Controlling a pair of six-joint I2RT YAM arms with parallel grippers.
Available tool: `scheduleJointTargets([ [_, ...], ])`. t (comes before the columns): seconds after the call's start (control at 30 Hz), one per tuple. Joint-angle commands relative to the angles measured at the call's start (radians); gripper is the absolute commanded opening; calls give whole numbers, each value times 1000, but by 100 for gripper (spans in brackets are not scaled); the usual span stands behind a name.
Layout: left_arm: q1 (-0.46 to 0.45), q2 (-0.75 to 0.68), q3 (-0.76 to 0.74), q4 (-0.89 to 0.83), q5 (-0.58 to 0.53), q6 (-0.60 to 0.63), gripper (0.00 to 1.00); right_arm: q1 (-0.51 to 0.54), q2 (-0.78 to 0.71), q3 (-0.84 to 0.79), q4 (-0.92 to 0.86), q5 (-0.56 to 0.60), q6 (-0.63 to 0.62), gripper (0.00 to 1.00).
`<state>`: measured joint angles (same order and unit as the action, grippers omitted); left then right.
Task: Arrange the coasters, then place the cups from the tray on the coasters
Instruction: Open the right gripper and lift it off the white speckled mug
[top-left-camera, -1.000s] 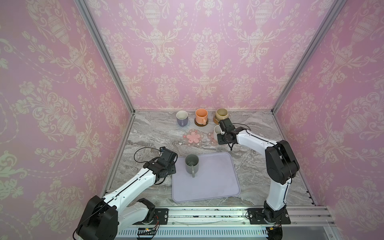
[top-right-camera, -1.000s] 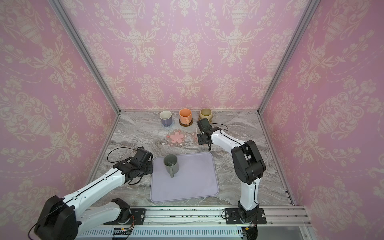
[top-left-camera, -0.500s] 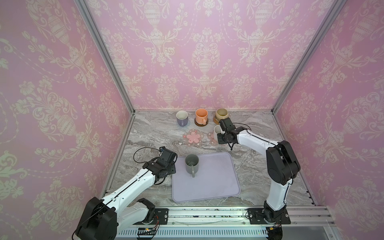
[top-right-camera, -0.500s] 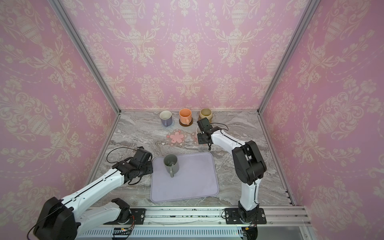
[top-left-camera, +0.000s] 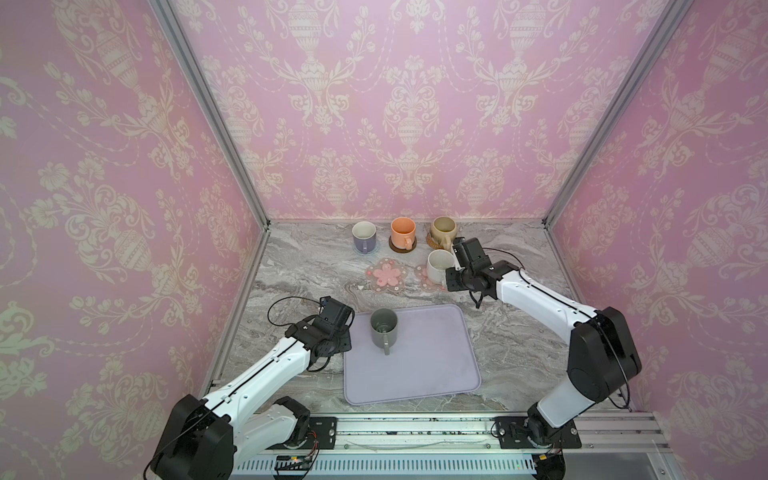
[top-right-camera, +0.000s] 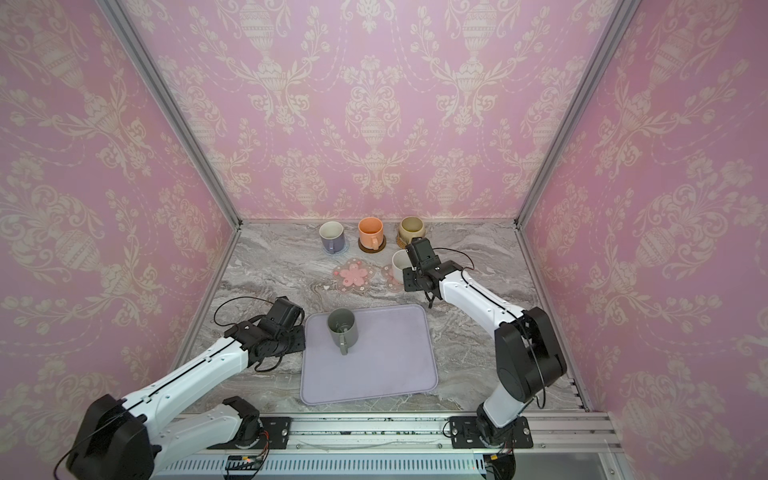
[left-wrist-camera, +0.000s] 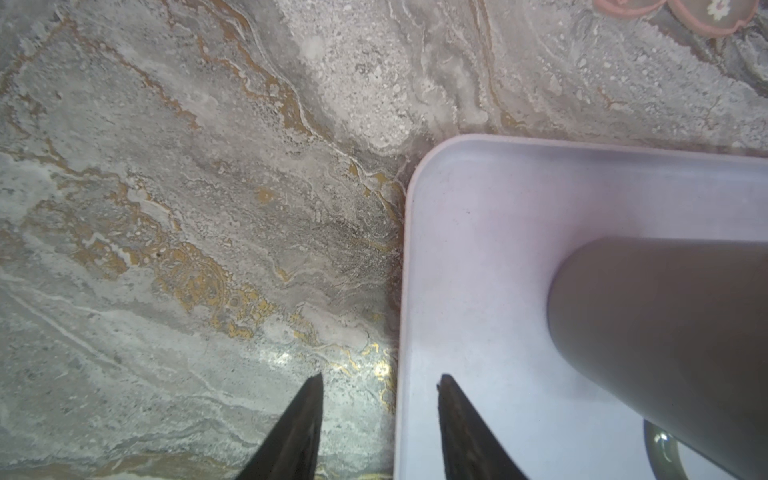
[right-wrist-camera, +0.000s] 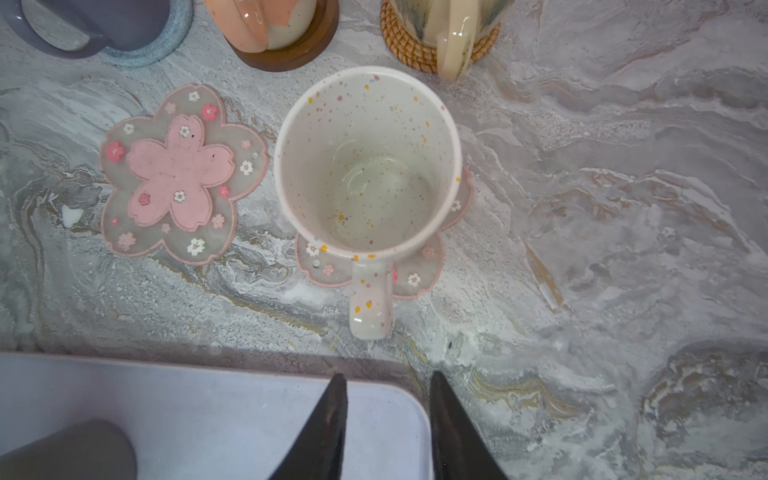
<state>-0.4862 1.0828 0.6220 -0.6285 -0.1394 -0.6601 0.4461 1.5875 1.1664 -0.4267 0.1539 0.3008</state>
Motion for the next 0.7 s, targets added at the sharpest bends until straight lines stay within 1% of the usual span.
scheduleJointTargets([
  [0.0, -5, -35, 27, -45, 17, 10, 48, -4, -82, -78, -20, 16, 42, 36],
  [0.3, -69, -61, 41, -45, 33, -8, 48, -3, -266, -204, -44, 57, 74, 38],
  [0.47, -111, -63, 74, -66, 20, -12, 48, -3, -308, -215, -86, 91, 74, 38],
  [0.67, -147, -84, 98, -70, 45, -26, 48, -4, -348, -251, -83, 88, 85, 39],
])
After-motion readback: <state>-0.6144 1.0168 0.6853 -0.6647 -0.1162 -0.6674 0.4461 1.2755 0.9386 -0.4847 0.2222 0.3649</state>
